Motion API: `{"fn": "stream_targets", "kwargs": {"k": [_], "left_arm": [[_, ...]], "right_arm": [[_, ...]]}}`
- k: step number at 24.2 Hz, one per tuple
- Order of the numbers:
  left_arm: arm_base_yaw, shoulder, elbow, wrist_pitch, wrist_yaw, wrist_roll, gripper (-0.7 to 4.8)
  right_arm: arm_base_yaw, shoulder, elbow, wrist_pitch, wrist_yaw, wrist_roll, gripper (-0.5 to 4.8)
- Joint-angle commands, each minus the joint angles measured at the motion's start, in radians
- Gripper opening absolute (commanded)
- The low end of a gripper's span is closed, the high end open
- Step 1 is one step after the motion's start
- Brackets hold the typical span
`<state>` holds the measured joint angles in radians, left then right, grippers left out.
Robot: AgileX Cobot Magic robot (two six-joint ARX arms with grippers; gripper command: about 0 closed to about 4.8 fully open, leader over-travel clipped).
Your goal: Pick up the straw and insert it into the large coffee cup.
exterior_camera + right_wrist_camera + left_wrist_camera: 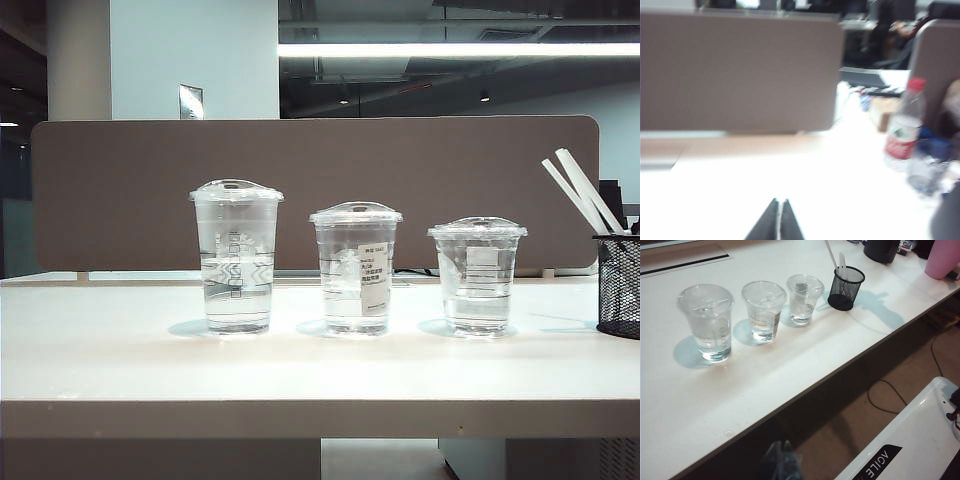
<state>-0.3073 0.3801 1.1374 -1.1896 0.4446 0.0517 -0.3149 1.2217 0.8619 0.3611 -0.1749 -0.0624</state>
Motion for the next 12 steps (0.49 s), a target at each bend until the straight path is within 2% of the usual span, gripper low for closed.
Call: {"fn": "stream_targets", "kwargs": {"k": [1, 4, 6, 12], "left_arm": [[0.000, 0.000, 0.003, 0.009, 0.005, 0.000, -0.05], [0.000, 0.000, 0.003, 0.009, 0.006, 0.000, -0.05], [0.000, 0.000, 0.003, 0.009, 0.003, 0.000, -0.05], [0.000, 0.000, 0.003, 0.009, 0.005, 0.000, -0.05]], "right_arm": [[0.006, 0.024, -0.076, 0.118, -0.105, -0.086, 0.49], [0.018, 0.075, -0.108, 0.131, -0.154, -0.134, 0.56], [0.031, 0.131, -0.112, 0.140, -0.226, -0.152, 1.04], [0.074, 0.148, -0.111, 0.132, -0.228, -0.275, 1.18]]}}
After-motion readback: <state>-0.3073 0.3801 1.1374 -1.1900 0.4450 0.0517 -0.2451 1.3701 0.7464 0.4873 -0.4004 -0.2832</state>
